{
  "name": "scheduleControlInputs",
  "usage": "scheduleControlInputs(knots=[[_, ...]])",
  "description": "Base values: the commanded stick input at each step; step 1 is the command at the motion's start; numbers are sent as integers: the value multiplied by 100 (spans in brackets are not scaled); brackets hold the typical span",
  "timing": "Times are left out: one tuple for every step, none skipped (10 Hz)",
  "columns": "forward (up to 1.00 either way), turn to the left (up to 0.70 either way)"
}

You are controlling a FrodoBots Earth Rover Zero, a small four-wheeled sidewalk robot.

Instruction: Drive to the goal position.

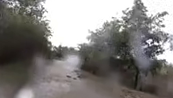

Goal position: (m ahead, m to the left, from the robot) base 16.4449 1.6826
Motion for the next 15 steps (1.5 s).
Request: scheduleControlInputs(knots=[[45,0],[45,0],[45,0],[45,0],[45,0],[45,0],[45,0],[45,0],[45,0],[45,0],[45,0],[45,0],[45,0],[45,0],[45,5]])
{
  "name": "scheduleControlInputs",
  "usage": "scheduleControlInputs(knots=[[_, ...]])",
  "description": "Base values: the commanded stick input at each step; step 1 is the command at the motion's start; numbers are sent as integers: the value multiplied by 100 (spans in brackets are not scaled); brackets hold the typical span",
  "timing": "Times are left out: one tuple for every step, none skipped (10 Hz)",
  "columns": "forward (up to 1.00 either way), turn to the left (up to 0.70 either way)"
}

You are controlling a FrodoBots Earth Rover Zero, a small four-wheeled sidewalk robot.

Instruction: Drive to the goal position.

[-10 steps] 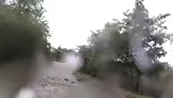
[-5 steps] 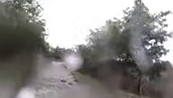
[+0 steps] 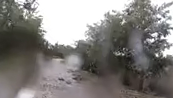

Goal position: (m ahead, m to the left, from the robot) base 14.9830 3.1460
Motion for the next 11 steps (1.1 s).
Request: scheduleControlInputs(knots=[[45,19],[45,27],[45,27],[45,27],[45,15],[45,2],[45,0],[45,16],[45,27],[45,18],[45,0]])
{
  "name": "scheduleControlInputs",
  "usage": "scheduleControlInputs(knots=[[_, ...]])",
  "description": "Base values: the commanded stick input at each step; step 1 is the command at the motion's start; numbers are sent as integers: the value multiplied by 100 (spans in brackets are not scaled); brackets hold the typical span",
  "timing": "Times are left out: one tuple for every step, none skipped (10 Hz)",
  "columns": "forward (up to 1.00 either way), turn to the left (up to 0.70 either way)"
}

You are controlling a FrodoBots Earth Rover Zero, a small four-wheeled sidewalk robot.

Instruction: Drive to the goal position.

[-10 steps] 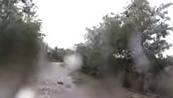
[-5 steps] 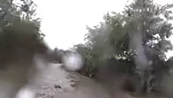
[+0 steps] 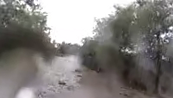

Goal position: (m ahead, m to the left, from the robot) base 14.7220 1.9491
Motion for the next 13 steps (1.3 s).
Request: scheduleControlInputs(knots=[[45,10],[45,27],[45,25],[45,10],[45,2],[45,0],[45,0],[45,0],[45,6],[45,22],[45,12],[45,0],[45,0]])
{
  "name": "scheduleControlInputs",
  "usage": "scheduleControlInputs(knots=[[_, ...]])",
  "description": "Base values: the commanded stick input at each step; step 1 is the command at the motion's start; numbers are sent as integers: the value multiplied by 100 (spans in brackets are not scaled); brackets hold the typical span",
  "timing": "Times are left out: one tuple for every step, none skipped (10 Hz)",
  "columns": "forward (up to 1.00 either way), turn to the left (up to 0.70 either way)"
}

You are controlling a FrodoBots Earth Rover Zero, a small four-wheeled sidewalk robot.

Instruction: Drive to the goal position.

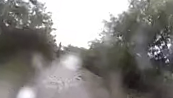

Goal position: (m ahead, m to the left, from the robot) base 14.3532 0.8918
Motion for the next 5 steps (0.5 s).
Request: scheduleControlInputs(knots=[[45,8],[45,22],[45,0],[45,0],[45,0]])
